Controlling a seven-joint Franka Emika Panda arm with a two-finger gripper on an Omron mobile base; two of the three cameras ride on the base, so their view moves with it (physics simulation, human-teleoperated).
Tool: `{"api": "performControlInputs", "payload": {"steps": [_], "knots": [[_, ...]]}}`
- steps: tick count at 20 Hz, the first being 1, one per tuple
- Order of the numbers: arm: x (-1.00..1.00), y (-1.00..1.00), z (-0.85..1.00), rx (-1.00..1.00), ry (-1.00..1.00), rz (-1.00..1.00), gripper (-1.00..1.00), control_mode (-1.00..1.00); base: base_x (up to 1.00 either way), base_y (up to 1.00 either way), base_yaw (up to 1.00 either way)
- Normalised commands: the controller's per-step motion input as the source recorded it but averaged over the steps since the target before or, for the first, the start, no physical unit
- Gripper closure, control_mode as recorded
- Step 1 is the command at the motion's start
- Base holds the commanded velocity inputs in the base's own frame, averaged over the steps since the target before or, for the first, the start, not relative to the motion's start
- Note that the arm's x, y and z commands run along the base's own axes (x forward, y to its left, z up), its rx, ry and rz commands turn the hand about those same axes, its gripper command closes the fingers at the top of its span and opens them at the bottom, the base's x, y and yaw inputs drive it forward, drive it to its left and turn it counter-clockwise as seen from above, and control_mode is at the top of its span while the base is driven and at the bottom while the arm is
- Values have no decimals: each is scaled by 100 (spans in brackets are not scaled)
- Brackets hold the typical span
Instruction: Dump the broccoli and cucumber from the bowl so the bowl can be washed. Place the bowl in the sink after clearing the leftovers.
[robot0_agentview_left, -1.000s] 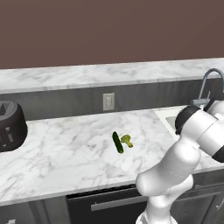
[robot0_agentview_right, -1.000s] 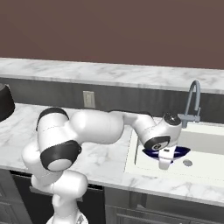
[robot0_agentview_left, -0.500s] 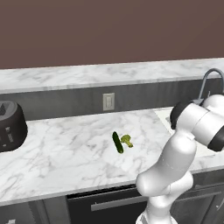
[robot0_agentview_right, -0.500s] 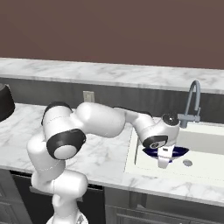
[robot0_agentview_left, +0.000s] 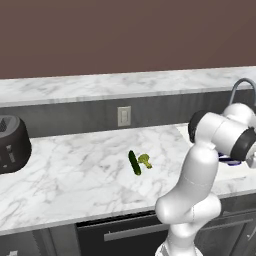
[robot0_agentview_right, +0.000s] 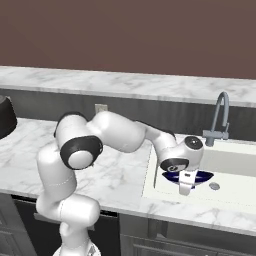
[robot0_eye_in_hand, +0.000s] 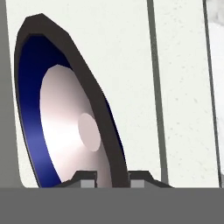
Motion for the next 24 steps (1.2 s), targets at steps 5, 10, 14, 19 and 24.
{"api": "performControlInputs", "payload": {"steps": [5,10,14,19,24], "knots": [[14,0,-17,0,-1,0,100,-100,0,0,0],[14,0,-18,0,-5,0,100,-100,0,0,0],[17,0,-17,0,-10,1,100,-100,0,0,0],[25,0,-16,0,-10,1,100,-100,0,0,0],[27,0,-5,0,-3,0,100,-100,0,0,0]]}}
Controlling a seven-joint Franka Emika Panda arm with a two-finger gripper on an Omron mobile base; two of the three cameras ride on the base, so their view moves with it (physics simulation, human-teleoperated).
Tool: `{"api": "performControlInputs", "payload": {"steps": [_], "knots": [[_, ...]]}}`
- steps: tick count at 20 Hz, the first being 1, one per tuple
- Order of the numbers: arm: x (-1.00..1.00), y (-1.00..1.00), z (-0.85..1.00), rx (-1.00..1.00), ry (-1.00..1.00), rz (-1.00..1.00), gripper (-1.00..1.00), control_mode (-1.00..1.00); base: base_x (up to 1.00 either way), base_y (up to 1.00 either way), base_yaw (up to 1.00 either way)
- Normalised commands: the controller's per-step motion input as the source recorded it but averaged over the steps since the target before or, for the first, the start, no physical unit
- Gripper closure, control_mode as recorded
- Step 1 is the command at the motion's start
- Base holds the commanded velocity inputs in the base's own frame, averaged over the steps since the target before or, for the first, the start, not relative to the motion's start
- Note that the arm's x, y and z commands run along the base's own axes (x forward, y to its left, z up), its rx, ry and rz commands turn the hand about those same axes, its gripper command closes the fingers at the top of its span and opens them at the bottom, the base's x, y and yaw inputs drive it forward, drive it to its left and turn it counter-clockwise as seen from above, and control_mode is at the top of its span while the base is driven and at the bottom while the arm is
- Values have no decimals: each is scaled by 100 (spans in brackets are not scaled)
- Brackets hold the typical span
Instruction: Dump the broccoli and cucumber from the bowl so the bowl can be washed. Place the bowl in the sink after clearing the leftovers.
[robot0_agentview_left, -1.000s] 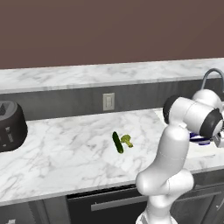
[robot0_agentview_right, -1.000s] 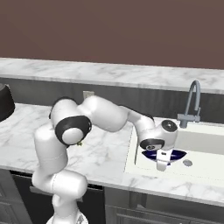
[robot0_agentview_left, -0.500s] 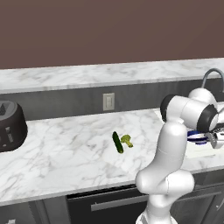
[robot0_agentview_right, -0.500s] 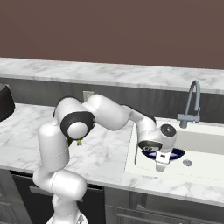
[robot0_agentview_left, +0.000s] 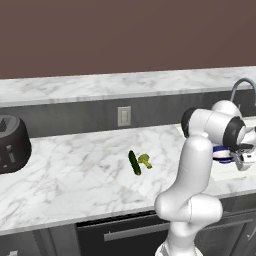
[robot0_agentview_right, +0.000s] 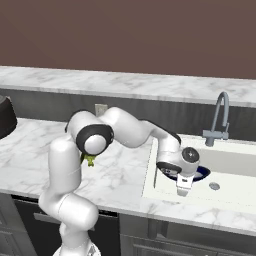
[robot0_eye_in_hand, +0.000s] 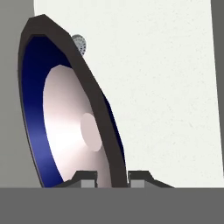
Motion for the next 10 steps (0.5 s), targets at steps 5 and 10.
{"api": "performControlInputs", "payload": {"steps": [5,10], "knots": [[34,0,-2,0,0,0,100,-100,0,0,0],[22,-1,-10,0,3,0,100,-100,0,0,0]]}}
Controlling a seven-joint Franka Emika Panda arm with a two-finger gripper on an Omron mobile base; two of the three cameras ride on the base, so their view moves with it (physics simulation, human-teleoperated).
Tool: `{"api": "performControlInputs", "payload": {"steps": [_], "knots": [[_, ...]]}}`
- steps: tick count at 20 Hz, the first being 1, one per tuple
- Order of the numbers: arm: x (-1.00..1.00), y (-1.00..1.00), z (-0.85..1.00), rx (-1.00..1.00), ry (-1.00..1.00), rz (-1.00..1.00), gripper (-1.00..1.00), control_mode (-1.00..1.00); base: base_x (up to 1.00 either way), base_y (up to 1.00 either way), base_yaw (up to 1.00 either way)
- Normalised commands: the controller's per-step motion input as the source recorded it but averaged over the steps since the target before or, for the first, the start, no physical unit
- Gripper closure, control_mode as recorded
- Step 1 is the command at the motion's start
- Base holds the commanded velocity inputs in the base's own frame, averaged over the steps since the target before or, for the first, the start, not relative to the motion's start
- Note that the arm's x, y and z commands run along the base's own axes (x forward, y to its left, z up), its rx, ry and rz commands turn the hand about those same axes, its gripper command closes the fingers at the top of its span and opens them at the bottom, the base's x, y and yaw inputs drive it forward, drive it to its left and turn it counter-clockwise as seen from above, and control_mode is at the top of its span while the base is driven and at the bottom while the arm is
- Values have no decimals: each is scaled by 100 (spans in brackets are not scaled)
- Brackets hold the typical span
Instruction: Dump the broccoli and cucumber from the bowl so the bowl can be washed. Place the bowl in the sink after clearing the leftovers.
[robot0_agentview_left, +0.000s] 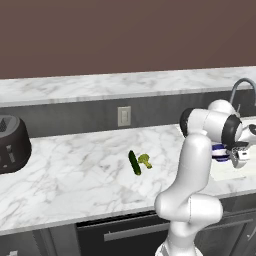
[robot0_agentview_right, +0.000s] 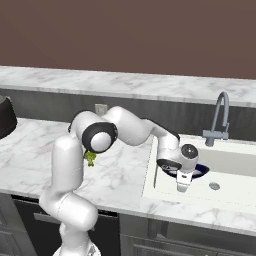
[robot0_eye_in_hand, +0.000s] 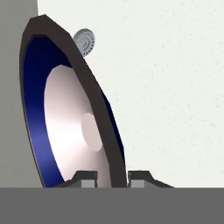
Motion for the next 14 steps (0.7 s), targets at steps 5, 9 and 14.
{"api": "performControlInputs", "payload": {"steps": [5,9,14], "knots": [[24,0,-9,0,0,0,100,-100,0,0,0],[7,0,-24,0,0,0,100,-100,0,0,0],[7,-30,-12,1,4,0,100,-100,0,0,0]]}}
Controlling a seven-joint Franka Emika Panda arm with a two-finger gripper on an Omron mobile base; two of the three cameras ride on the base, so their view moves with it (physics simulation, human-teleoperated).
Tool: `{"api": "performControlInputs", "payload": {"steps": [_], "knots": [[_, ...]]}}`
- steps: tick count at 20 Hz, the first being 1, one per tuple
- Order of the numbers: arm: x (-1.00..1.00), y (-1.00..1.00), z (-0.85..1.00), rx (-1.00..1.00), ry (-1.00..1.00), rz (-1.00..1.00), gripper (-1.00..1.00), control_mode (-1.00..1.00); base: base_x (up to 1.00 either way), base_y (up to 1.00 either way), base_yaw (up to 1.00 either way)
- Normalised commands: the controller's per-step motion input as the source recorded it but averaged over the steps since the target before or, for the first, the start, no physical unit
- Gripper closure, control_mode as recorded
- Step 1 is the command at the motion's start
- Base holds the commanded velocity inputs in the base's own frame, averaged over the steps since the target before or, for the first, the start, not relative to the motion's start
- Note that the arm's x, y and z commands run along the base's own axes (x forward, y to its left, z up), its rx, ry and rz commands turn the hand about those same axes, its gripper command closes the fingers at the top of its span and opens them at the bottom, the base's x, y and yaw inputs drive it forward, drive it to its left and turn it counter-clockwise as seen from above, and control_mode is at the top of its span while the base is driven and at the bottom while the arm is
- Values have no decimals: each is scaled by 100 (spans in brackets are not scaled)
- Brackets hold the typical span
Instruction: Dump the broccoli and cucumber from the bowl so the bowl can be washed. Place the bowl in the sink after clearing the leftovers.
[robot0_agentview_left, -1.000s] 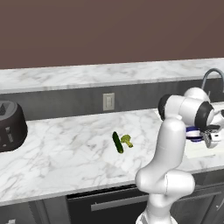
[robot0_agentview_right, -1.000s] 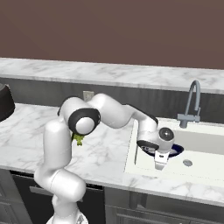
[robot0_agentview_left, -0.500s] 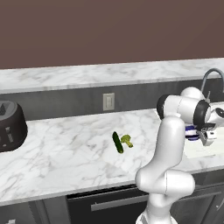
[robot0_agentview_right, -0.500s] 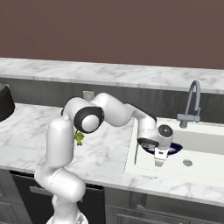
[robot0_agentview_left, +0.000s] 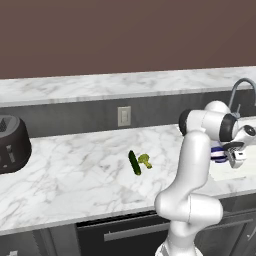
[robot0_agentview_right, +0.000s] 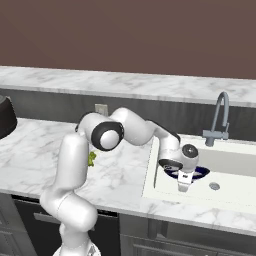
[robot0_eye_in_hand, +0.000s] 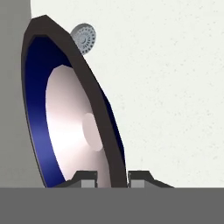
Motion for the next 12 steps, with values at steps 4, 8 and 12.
{"api": "performControlInputs", "payload": {"steps": [4,8,12], "knots": [[0,-54,0,4,1,0,100,-100,0,0,0],[5,0,0,0,2,0,100,-100,0,0,0],[5,-7,-3,0,0,0,100,-100,0,0,0]]}}
